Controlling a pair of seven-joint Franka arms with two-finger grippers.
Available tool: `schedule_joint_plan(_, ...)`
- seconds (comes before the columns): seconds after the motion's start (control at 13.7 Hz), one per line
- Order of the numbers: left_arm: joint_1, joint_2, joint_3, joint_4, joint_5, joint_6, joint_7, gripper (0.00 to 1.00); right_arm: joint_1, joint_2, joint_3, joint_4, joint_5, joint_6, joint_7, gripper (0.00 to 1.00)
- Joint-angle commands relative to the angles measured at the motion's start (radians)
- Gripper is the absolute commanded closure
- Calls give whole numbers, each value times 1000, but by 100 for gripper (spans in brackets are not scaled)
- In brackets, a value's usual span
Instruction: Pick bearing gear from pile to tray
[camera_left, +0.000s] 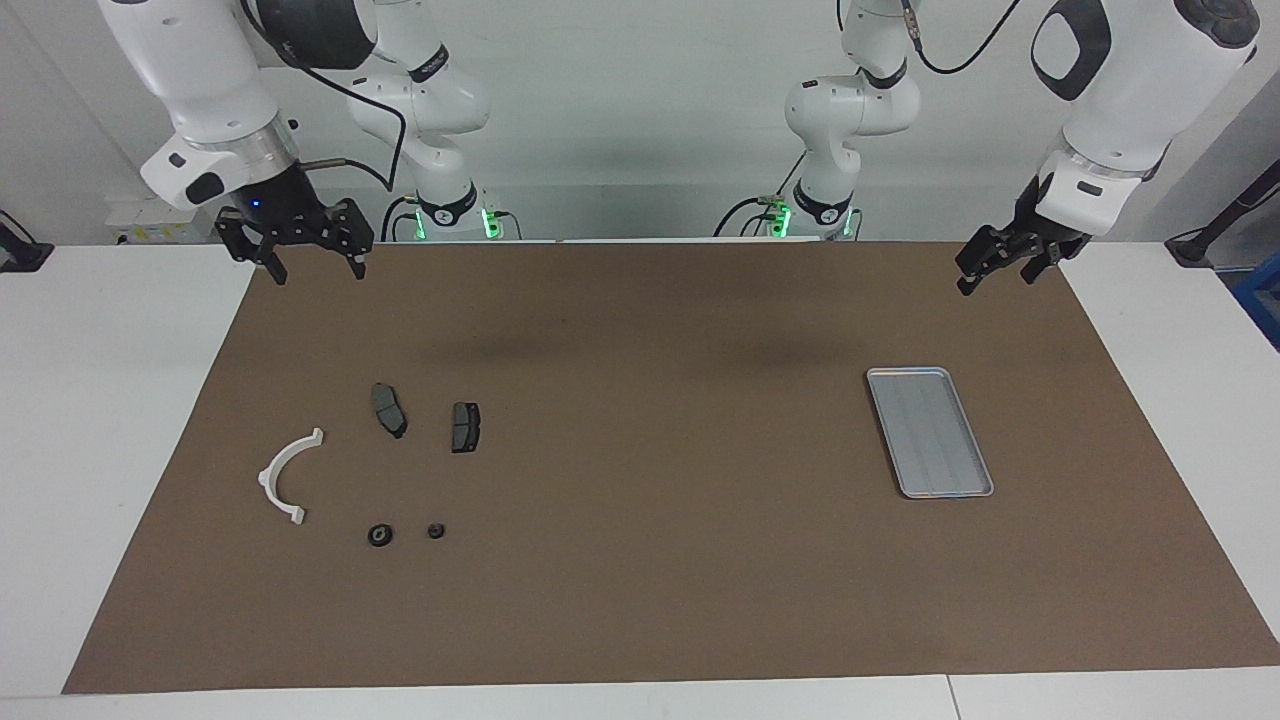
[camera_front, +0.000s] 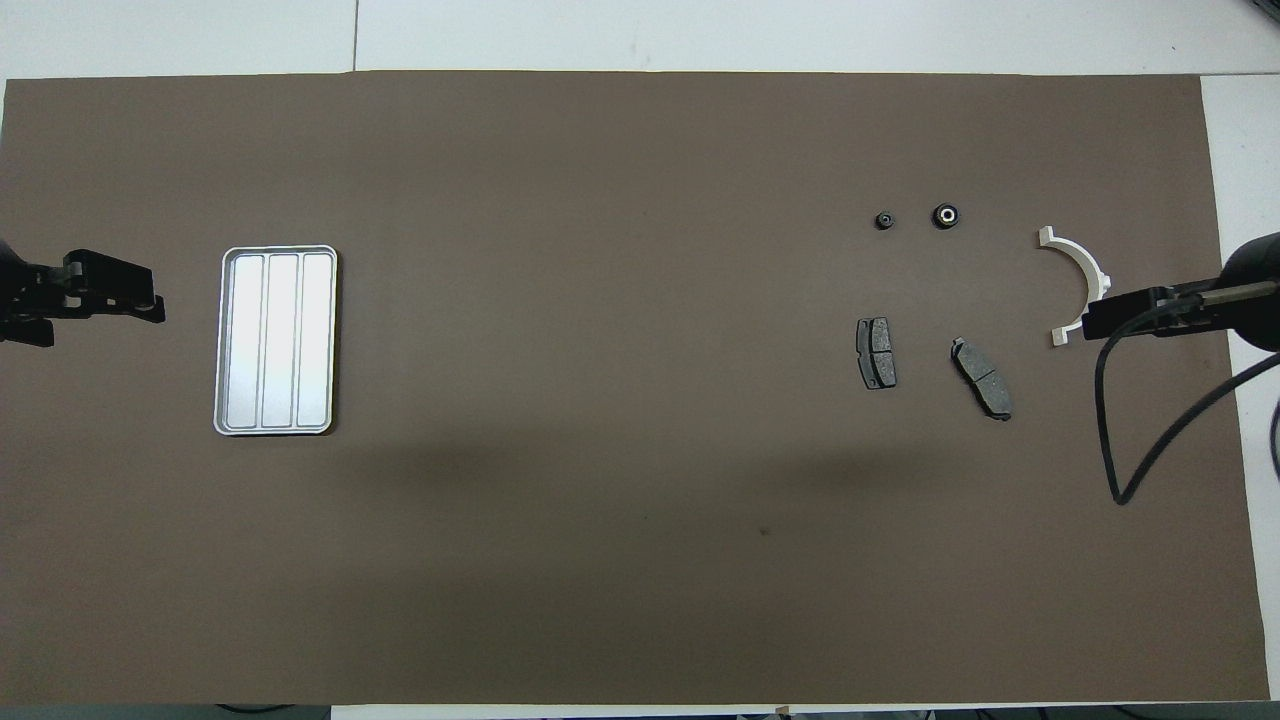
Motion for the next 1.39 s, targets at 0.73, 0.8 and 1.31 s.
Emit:
schedule_joint_plan(0.73,-1,-15,0,-6,5,-15,3,0,74,376,15,41,-17,320,155,0)
schedule_joint_plan(0.8,-1,-15,0,-6,3,-15,3,0,88,426,15,87,-21,318,177,0)
schedule_joint_plan(1.31,-1,-15,0,-6,3,-15,4,0,91,695,13,308,-76,318,315,0)
